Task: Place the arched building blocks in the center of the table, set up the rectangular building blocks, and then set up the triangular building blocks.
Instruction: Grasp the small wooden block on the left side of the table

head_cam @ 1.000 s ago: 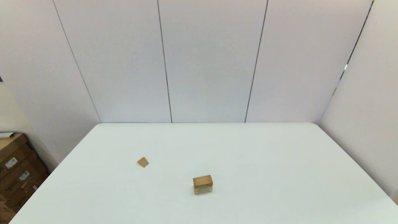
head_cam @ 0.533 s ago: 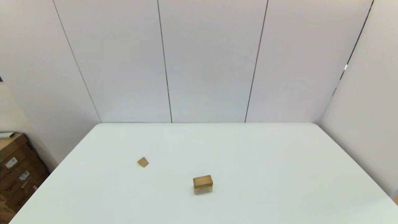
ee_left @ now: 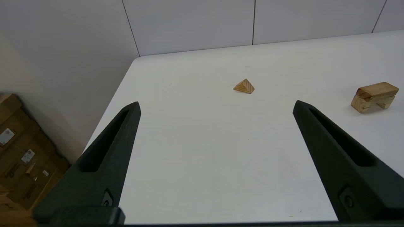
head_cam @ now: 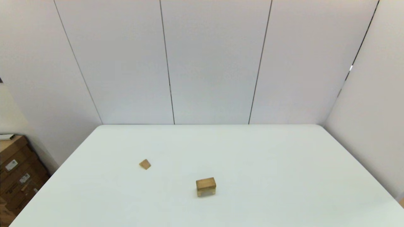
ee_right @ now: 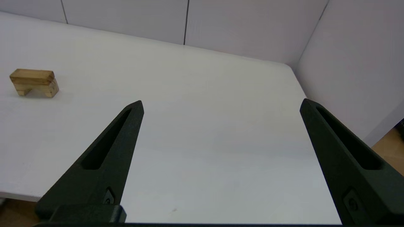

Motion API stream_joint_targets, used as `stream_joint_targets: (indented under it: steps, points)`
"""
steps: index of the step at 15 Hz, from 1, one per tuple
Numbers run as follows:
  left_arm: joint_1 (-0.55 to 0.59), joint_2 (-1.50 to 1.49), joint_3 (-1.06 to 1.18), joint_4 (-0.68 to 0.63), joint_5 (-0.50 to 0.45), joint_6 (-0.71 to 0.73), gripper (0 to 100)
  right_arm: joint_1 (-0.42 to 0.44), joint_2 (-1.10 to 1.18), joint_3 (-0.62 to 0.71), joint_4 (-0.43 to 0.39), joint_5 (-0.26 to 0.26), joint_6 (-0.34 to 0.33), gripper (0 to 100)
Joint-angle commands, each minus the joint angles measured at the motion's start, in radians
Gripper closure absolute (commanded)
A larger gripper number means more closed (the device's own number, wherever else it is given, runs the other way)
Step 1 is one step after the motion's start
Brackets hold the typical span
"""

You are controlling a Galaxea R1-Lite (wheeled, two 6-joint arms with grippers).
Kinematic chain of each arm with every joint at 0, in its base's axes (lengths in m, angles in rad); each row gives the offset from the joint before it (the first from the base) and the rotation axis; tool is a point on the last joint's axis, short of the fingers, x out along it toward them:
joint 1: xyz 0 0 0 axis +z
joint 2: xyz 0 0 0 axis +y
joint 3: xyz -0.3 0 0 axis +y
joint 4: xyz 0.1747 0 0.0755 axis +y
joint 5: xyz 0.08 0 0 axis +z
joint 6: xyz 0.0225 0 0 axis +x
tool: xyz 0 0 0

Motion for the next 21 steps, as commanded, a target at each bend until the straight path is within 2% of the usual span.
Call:
stream_joint_targets:
  steps: [1, 3, 13, 17, 21]
  points:
    - [0.000, 0.001, 0.000, 0.000, -0.001, 0.001, 0, 0.000, 0.000, 0.000, -0.002, -0.022, 0.103, 0]
    - [0.000, 0.001, 0.000, 0.000, -0.001, -0.001, 0, 0.000, -0.002, 0.000, -0.003, -0.048, 0.139, 0]
    - [0.000, 0.001, -0.011, 0.015, -0.014, 0.022, 0, 0.000, -0.002, 0.000, -0.003, -0.048, 0.139, 0]
    - [0.000, 0.045, -0.195, 0.219, -0.048, 0.024, 0, 0.000, 0.000, 0.000, -0.003, -0.048, 0.139, 0]
    - [0.000, 0.300, -0.376, 0.244, -0.082, 0.027, 0, 0.000, 0.000, 0.000, -0.003, -0.048, 0.139, 0]
